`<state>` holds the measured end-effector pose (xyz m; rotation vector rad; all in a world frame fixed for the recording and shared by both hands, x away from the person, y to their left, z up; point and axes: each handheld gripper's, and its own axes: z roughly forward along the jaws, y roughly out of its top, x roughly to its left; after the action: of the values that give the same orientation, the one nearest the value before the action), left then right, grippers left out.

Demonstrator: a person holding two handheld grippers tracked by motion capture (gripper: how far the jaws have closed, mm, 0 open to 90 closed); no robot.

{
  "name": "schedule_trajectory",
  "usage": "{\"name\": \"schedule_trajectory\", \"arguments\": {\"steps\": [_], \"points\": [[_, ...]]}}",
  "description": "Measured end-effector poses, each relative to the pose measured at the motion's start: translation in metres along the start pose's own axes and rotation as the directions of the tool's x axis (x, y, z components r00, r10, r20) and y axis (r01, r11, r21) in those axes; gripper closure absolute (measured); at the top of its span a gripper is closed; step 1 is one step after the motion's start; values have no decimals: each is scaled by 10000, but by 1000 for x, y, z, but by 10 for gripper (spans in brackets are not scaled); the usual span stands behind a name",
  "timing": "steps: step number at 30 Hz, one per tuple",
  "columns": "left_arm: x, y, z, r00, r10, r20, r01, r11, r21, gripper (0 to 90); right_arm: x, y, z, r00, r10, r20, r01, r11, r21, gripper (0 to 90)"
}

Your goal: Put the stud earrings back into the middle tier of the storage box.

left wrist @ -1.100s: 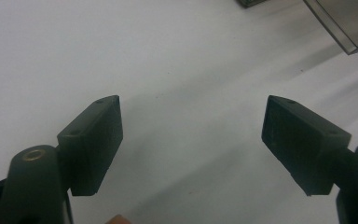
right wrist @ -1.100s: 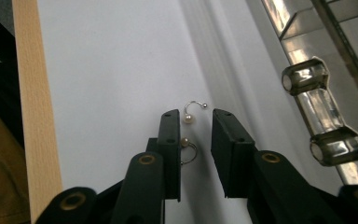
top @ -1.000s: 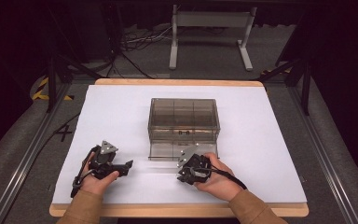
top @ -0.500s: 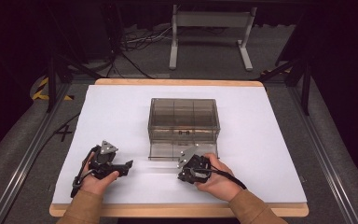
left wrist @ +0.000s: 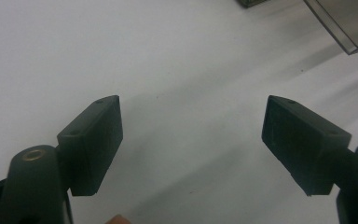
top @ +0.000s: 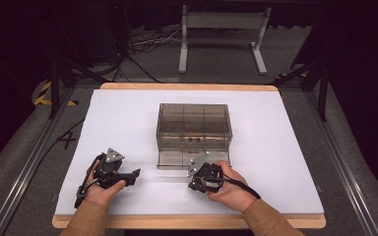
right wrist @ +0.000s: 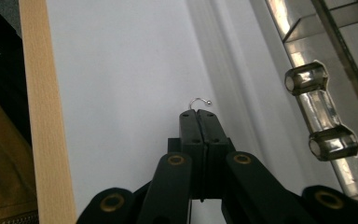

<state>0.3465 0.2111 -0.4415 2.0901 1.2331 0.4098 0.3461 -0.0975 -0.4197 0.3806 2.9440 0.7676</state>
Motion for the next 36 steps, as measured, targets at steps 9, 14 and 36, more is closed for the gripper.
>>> {"name": "schedule_trajectory", "arguments": {"steps": [9, 14, 36], "points": [[0, 0, 0, 10000, -10, -1, 10, 10000, 1, 211, 2, 2, -5, 10000, -23, -26, 23, 10000, -26, 900], [0, 0, 0, 10000, -5, 1, 5, 10000, 6, 211, 1, 4, -10, 10000, 0, 4, 0, 9999, -126, 900], [0, 0, -1, 10000, -10, -23, 10, 10000, 8, 211, -7, 19, -41, 9998, -97, -168, 87, 9983, -579, 900]]}}
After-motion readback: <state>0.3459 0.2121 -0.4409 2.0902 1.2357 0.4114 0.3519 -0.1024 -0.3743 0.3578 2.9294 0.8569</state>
